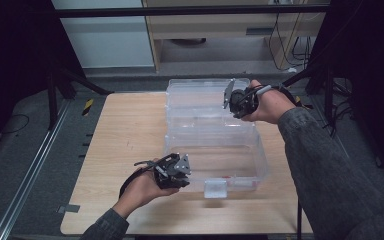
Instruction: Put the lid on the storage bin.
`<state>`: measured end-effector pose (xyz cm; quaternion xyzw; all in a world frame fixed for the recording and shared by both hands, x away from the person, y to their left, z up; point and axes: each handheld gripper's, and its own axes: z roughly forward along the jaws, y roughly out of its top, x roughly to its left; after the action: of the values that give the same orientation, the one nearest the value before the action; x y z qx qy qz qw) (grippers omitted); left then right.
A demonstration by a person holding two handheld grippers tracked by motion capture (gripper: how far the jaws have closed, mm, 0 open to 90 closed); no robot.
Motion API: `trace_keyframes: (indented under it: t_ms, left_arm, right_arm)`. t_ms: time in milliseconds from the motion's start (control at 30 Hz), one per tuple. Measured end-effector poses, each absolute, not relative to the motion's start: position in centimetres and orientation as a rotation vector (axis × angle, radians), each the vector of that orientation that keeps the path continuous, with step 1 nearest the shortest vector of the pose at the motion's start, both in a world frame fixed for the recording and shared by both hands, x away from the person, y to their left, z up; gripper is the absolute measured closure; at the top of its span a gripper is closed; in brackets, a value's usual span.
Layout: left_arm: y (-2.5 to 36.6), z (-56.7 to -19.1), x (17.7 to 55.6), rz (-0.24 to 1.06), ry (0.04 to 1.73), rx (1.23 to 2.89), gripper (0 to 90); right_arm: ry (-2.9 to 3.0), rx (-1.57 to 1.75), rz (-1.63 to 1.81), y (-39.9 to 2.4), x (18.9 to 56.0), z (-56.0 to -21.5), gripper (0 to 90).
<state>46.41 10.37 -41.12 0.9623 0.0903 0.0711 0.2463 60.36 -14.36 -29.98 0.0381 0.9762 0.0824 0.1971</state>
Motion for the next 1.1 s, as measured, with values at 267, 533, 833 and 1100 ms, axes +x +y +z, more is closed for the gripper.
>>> trace_keyframes:
  t_ms: [267,533,833,1100]
  left_arm:
    - [10.3,-41.2,46.2,0.227,0.254,2.624,80.6]
    - [10.3,-41.3,46.1,0.229,0.268,2.62,80.3]
    - [10.4,-41.4,46.1,0.239,0.276,2.608,80.0]
    - [10.5,-41.4,46.1,0.234,0.286,2.597,79.6]
  right_arm:
    - [2.747,0.101,0.263,-14.2,59.3,-29.3,86.2]
    - [2.727,0.053,0.244,-13.8,57.2,-28.8,86.7]
    - [2.7,0.01,0.252,-13.9,54.0,-28.8,86.7]
    - [2.671,0.021,0.295,-14.4,51.7,-29.4,86.6]
